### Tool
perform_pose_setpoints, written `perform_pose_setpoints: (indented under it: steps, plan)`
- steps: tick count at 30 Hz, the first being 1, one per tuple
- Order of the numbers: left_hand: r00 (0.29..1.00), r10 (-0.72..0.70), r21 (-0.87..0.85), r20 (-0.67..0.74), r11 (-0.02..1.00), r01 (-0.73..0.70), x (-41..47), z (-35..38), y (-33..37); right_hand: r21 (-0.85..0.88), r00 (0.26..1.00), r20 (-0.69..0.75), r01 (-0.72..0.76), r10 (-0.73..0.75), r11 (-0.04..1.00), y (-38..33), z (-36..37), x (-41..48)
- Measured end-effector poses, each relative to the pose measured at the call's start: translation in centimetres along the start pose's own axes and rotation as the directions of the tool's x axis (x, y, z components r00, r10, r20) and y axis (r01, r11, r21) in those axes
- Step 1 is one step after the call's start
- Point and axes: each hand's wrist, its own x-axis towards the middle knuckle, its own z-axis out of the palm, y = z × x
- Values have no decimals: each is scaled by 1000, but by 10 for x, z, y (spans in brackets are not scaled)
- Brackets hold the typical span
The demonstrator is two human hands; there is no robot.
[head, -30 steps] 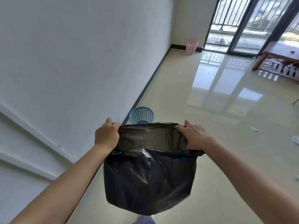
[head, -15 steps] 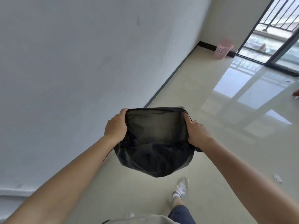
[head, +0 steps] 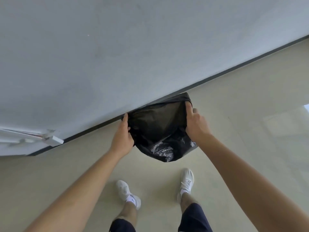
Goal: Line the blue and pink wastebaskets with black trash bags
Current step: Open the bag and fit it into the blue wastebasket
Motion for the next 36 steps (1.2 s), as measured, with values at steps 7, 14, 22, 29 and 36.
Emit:
perform_pose_setpoints:
  steps: [7,14,22,29,36]
  plan:
    - [993,-39,-26,-112,999,36,59,73,-74,74,993,-85,91,-84,993,17,110,45]
    - [959,81,-23,-272,996,-91,112,134,-178,271,973,-175,197,-153,942,28,248,86]
    - [937,220,56,-270,975,-213,161,209,-286,438,973,-141,225,-181,870,60,397,129]
    - [904,307,109,-298,952,-287,224,257,-331,257,944,311,32,-114,966,62,480,181]
    - [819,465,195,-337,885,-423,259,269,-347,49,829,526,191,-188,980,38,518,232]
